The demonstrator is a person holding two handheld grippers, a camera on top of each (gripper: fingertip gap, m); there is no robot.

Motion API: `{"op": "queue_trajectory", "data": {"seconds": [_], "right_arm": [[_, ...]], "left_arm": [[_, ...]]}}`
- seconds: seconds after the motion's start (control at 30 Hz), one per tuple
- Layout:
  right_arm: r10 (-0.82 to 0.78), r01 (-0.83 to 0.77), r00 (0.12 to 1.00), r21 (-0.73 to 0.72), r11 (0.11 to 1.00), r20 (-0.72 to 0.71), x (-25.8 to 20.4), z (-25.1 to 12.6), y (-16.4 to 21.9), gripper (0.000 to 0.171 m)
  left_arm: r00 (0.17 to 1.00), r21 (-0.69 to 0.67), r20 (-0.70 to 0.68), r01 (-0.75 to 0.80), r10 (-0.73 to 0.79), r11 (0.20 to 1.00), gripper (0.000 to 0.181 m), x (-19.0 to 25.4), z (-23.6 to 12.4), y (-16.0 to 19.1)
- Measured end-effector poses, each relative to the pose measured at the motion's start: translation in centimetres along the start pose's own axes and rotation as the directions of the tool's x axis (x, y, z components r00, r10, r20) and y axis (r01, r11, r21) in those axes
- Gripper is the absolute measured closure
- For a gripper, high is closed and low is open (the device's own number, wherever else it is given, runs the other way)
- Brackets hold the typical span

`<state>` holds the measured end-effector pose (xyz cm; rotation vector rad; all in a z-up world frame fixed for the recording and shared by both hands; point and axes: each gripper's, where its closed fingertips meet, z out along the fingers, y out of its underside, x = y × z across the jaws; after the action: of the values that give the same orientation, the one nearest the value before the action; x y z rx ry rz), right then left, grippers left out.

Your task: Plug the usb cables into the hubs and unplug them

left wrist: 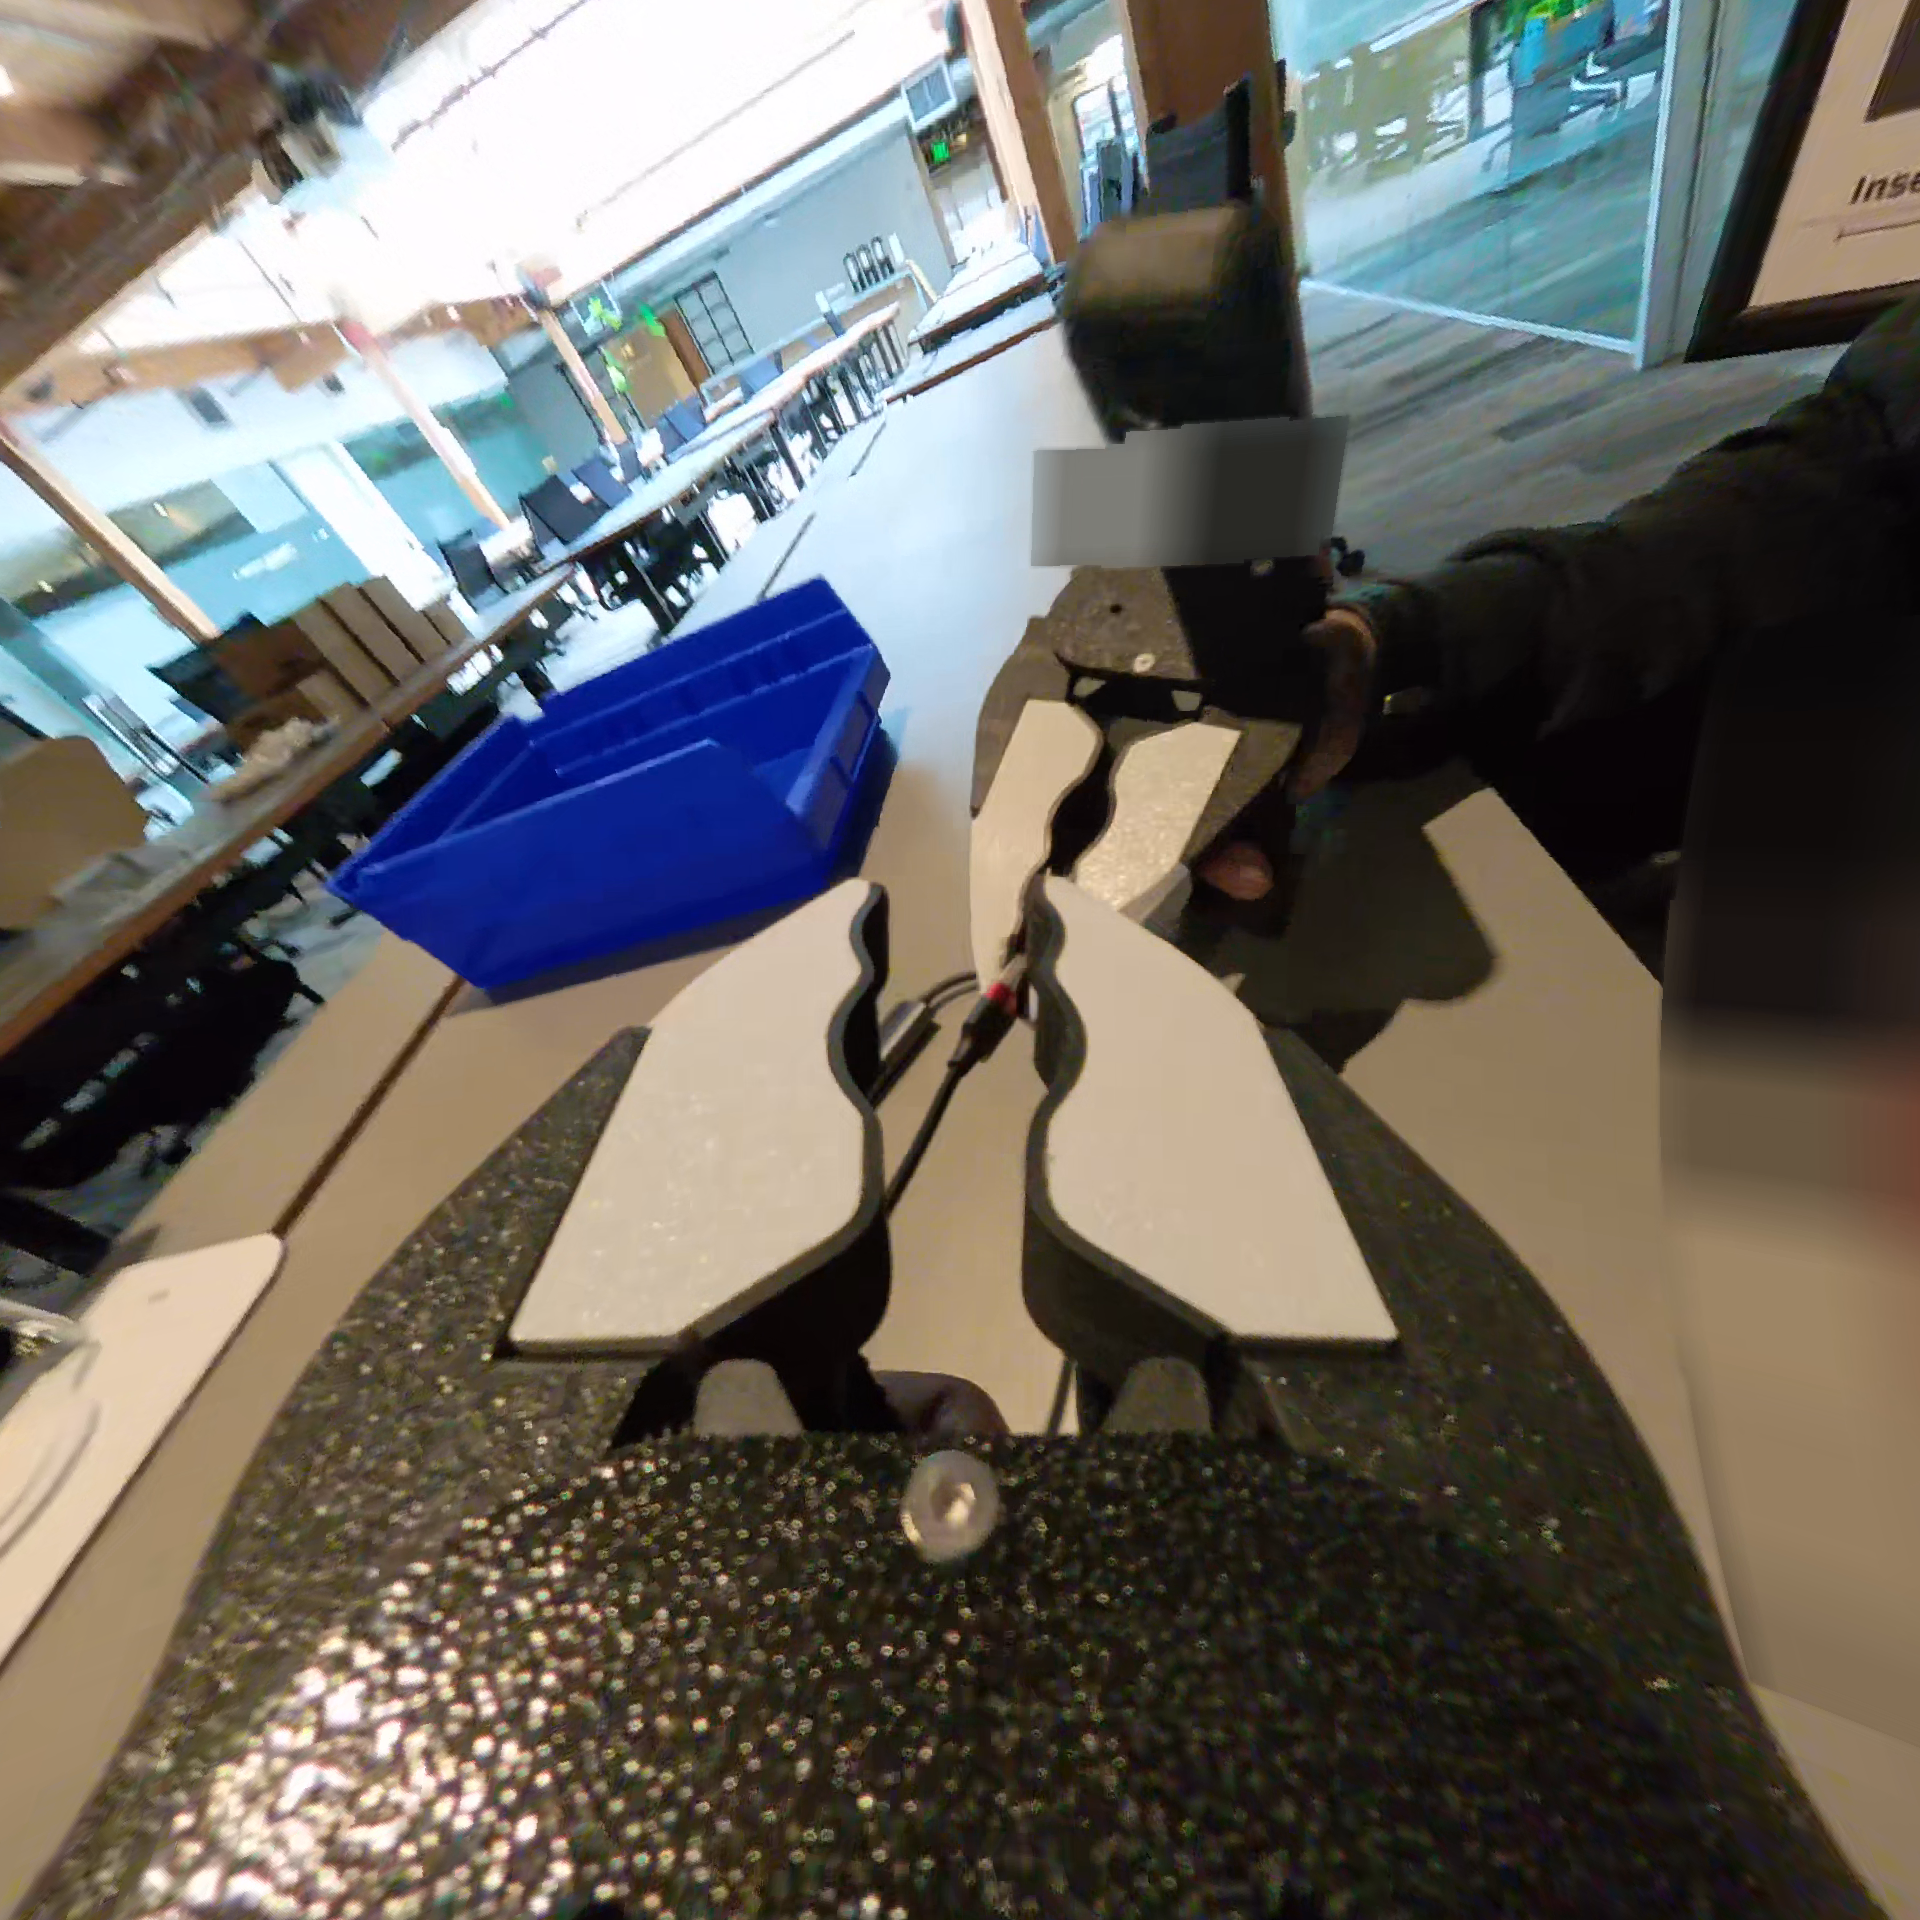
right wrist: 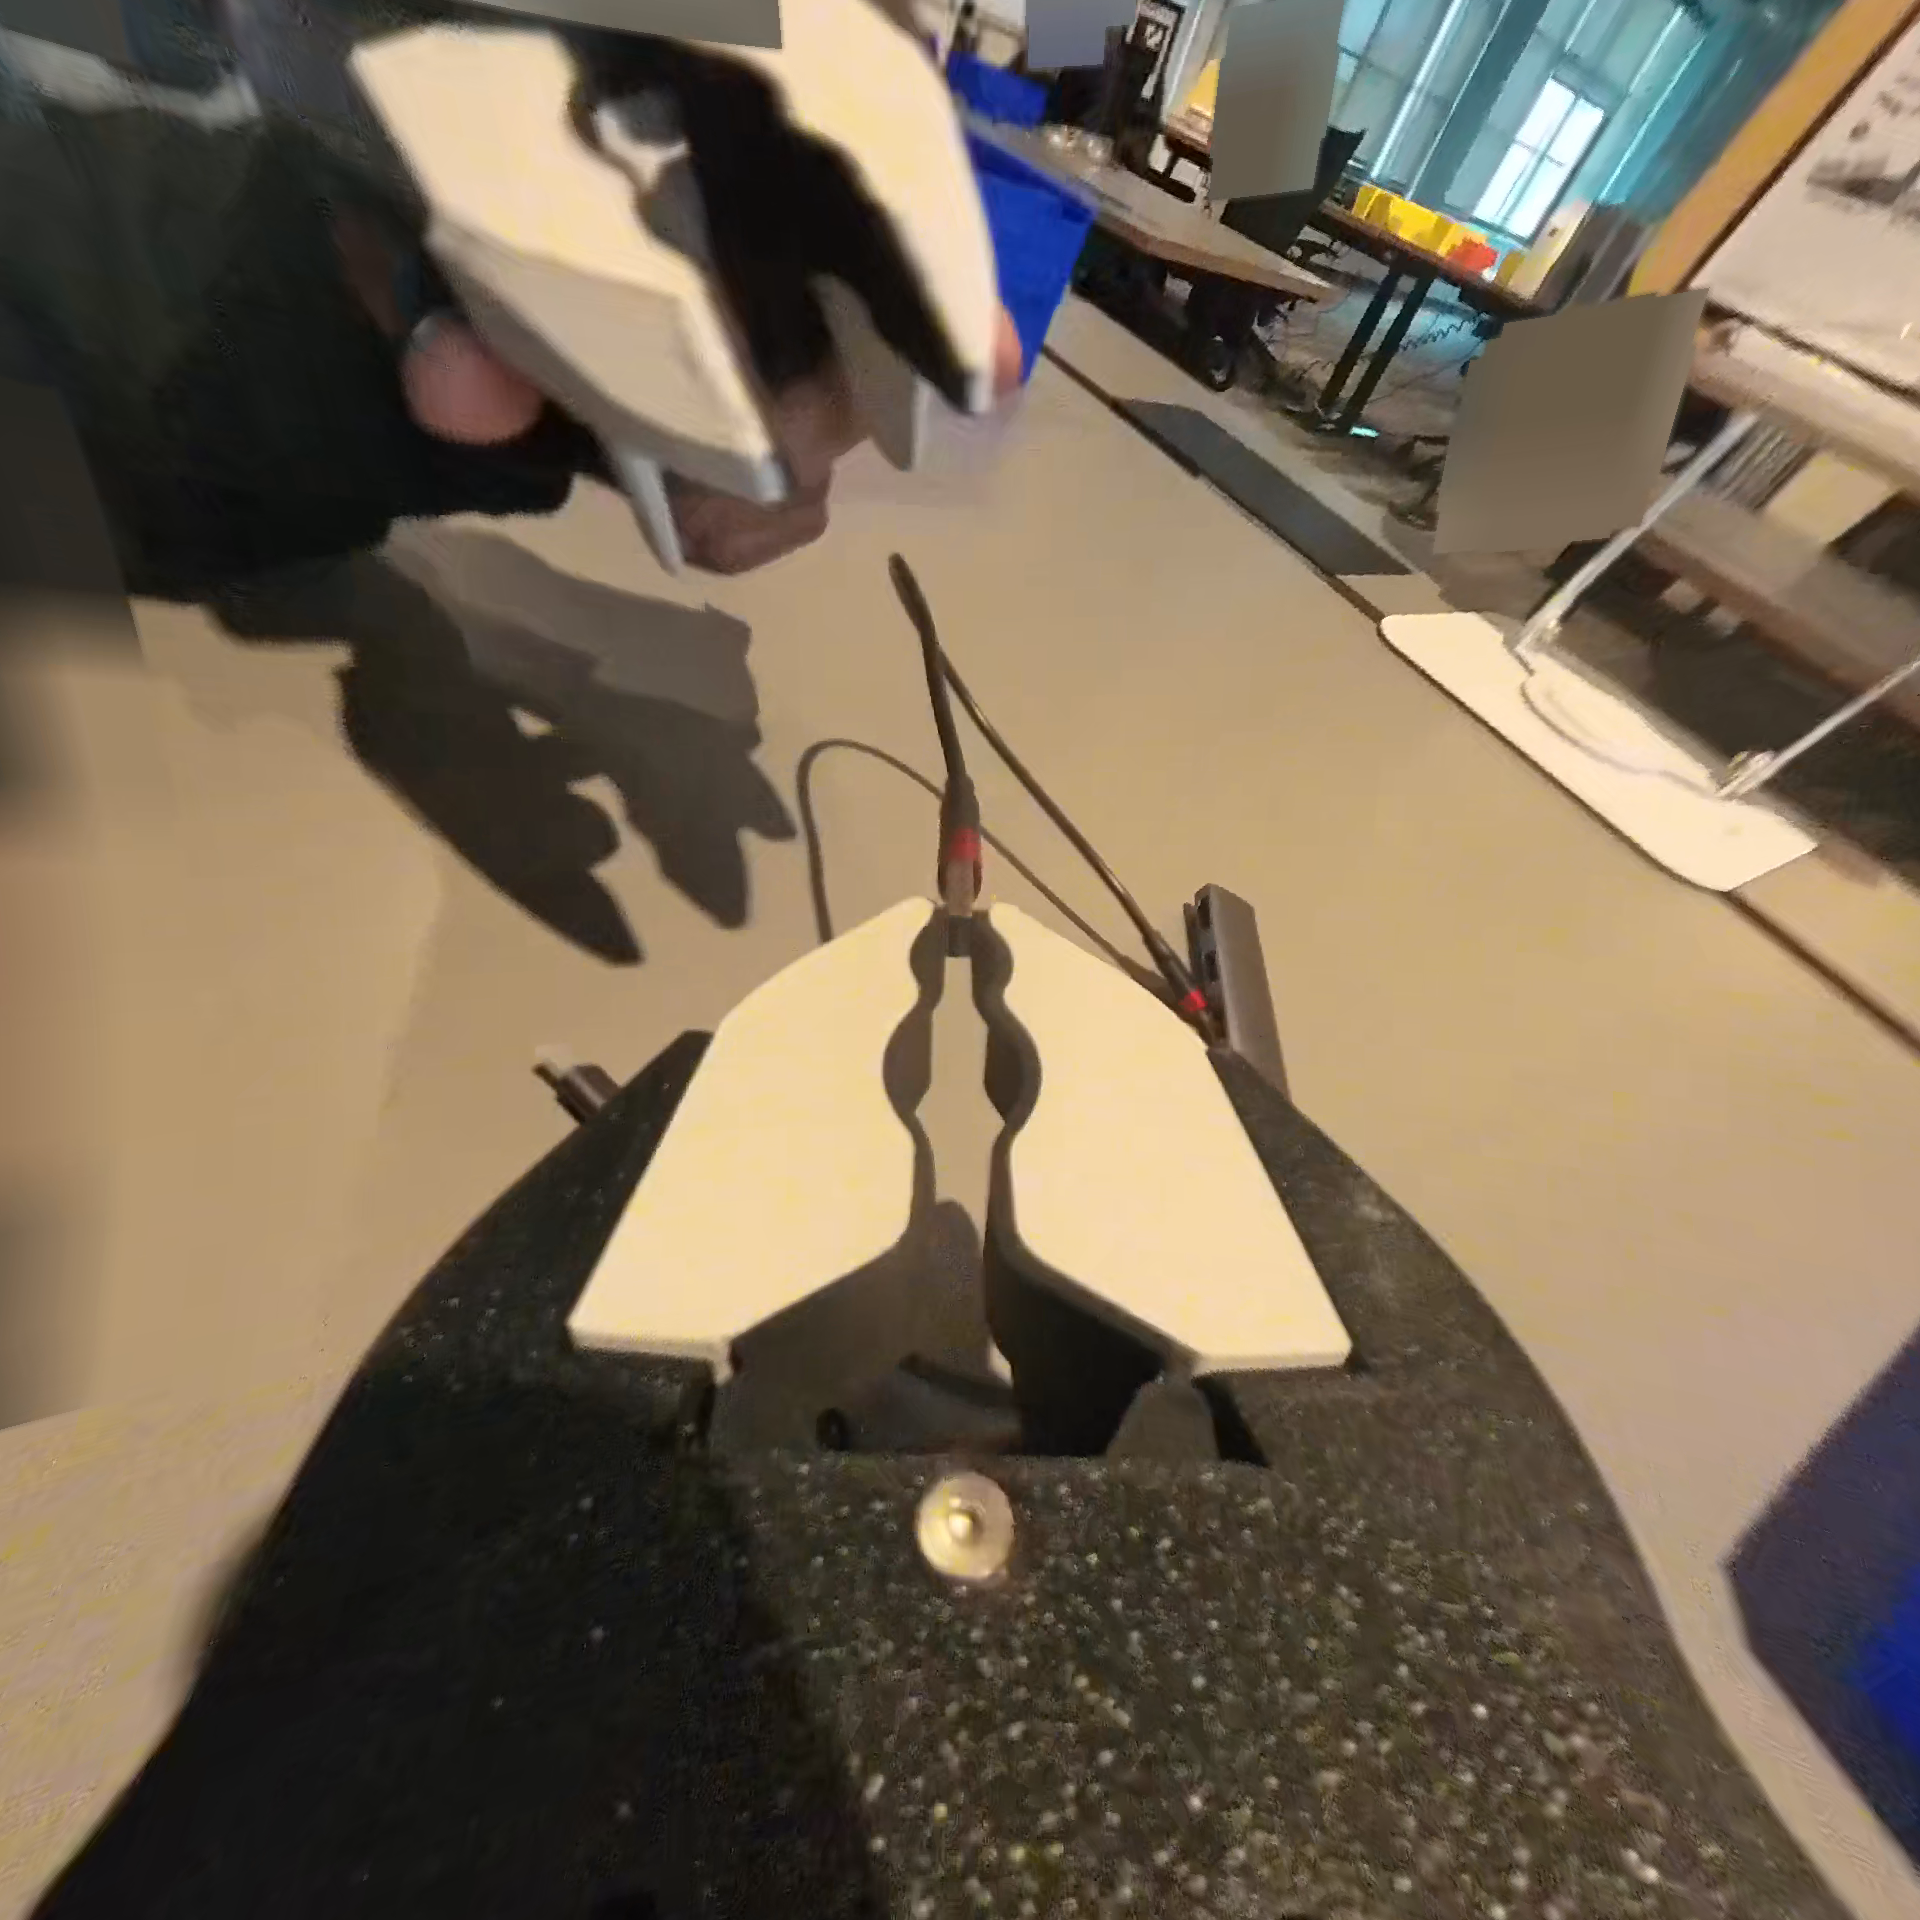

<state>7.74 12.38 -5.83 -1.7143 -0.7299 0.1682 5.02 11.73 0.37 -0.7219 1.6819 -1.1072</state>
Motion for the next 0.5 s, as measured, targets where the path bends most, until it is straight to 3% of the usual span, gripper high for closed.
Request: {"op": "queue_trajectory", "data": {"seconds": [0.17,0.33,0.4,0.5], "right_arm": [[0.309,-0.319,0.943,0.066,0.946,0.124,0.9,-1.1,-1.3,0.167],[0.593,-0.673,0.695,0.077,0.736,0.407,0.3,-2.6,-3.6,0.167],[0.641,-0.744,0.599,0.037,0.667,0.48,-0.2,-2.7,-3.8,0.167],[0.679,-0.775,0.543,-0.018,0.632,0.494,-0.7,-2.2,-3.1,0.167]], "left_arm": [[0.991,0.036,0.041,-0.126,0.125,0.991,0.156,0.6,0.3,-1.0],[0.969,0.009,0.051,-0.244,0.243,0.97,0.157,1.3,0.8,-0.8],[0.953,-0.017,0.07,-0.294,0.294,0.956,0.157,1.3,1.0,-0.6],[0.933,-0.065,0.079,-0.346,0.351,0.936,0.157,1.2,1.2,0.1]]}}
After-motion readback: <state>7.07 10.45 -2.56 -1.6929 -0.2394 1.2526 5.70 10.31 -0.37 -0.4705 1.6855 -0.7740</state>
